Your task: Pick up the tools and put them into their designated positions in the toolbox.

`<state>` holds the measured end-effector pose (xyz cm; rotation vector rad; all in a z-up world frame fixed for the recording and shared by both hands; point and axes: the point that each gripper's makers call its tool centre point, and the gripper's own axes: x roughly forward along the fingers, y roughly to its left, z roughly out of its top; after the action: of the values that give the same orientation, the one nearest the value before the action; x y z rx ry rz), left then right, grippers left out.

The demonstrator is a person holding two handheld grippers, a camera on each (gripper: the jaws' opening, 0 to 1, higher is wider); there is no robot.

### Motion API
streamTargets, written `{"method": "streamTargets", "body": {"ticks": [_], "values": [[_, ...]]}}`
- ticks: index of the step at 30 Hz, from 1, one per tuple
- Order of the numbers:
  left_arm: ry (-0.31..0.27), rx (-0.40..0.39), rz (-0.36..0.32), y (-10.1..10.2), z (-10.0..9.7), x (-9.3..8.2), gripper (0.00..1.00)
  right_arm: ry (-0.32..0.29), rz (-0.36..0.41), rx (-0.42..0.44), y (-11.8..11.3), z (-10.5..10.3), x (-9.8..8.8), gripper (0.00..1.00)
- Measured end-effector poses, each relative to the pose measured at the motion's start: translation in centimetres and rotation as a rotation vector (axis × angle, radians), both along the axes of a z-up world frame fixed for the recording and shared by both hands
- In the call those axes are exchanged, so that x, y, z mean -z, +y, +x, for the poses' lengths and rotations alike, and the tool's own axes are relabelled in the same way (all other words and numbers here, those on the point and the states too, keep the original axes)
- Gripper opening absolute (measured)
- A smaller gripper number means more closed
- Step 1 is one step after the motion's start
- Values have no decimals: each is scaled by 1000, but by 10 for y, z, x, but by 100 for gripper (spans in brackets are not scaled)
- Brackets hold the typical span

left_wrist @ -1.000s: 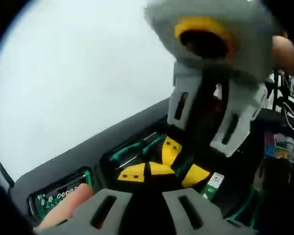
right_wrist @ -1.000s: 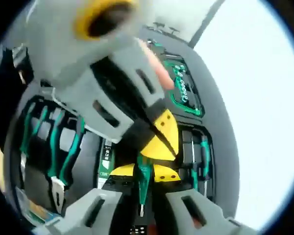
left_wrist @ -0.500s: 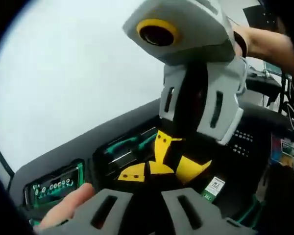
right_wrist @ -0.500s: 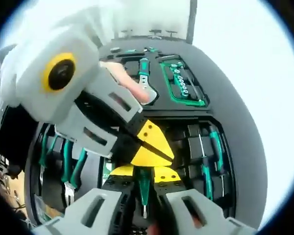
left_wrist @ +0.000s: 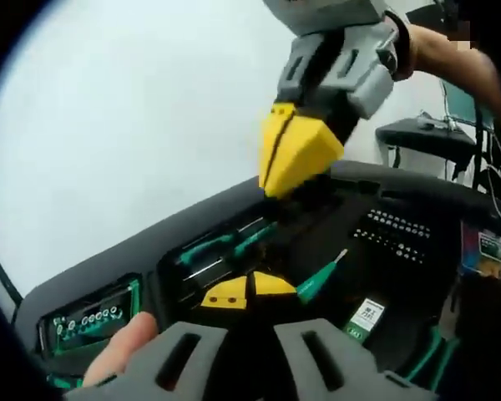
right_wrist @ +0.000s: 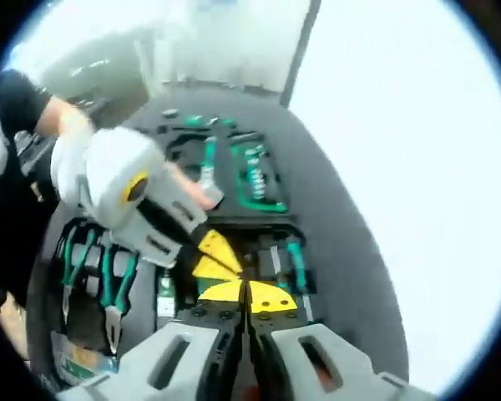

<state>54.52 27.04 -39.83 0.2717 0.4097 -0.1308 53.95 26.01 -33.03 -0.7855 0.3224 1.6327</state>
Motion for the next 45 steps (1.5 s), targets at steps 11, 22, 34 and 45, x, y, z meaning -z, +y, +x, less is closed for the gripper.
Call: {"method": "streamTargets", "body": {"ticks": [11, 22, 34, 45], "values": [[-91, 49, 95, -11, -21, -3, 0, 15, 117, 44, 18, -13, -4, 0], [4, -18, -102, 7, -11, 0, 0, 26, 140, 97, 23, -13, 0, 0], [-18, -5, -93, 5, -15, 0, 0, -76, -12, 74, 30, -33, 45, 0], [-1, -21, -88, 8, -14, 4, 0, -318, -39, 112, 28, -28, 54, 0]]}}
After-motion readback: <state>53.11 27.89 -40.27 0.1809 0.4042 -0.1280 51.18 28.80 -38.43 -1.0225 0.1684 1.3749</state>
